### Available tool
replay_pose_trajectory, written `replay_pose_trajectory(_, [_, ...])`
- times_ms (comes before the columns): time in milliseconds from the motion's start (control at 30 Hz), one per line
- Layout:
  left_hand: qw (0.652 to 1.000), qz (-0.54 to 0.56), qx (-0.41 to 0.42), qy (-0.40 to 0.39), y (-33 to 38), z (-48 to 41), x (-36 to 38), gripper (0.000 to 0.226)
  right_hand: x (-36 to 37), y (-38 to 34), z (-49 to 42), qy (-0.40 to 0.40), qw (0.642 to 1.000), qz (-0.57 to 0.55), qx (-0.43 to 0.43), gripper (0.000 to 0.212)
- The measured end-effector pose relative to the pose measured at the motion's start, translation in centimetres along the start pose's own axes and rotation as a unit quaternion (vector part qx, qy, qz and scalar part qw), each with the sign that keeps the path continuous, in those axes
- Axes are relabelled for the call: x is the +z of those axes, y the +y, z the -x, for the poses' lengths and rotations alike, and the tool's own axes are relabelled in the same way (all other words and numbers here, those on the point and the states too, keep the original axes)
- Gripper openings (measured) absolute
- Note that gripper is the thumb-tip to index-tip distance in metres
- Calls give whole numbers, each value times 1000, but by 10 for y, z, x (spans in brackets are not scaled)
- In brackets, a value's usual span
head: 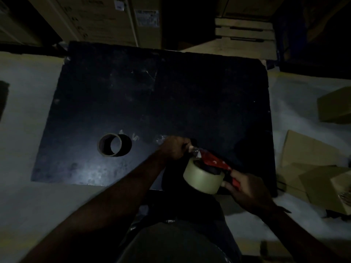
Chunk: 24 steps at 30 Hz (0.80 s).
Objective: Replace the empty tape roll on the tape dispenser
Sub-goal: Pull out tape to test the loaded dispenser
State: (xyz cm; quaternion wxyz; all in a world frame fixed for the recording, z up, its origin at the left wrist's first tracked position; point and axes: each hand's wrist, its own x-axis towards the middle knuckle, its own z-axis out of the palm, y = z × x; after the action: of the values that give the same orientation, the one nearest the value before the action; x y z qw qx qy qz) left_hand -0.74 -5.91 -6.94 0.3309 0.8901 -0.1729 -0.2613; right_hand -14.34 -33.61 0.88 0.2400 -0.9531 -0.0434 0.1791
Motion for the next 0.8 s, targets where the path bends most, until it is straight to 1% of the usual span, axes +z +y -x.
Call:
replay_pose_trajectory(67, [1000,10,2,-6,-2,1,2,20,-2,-1,-6,3,999,-16,47,46])
replay_pose_trajectory(133, [1000,16,-5,-14,-10,7,-2,17,-4,10,-9,11,994,-14,109,36])
replay_pose_trajectory(200, [999,30,-27,-6,-17,17,-7,12,-13,23,-10,21,982,-66,174,39])
replay_pose_trajectory(233, [998,44,-36,10,-15,20,-9,16,-20,28,-10,26,977,-98,187,41])
replay_pose_trajectory(300, [995,74,-52,39,-5,20,-10,22,-30,32,-10,36,968,-152,197,39])
replay_pose_trajectory(400, [986,148,-63,42,15,10,-10,26,-32,38,-13,36,958,-192,210,31])
replay_pose_trajectory(467, [979,186,-59,61,22,6,-12,29,-23,39,-17,34,946,-224,230,33])
replay_pose_trajectory(567, [970,210,-42,112,22,6,-15,25,-6,31,-22,25,912,-302,276,31])
replay_pose_trajectory(633, [974,185,-42,127,18,6,-18,20,0,22,-25,17,903,-324,281,33])
replay_pose_trajectory(700, [980,127,-34,147,13,6,-21,20,2,17,-24,16,900,-343,270,35])
replay_pose_trajectory(767, [981,14,-6,195,11,5,-25,35,3,13,-23,26,893,-359,272,37])
replay_pose_trajectory(800, [980,-47,4,193,11,3,-29,42,3,11,-24,32,891,-360,274,40])
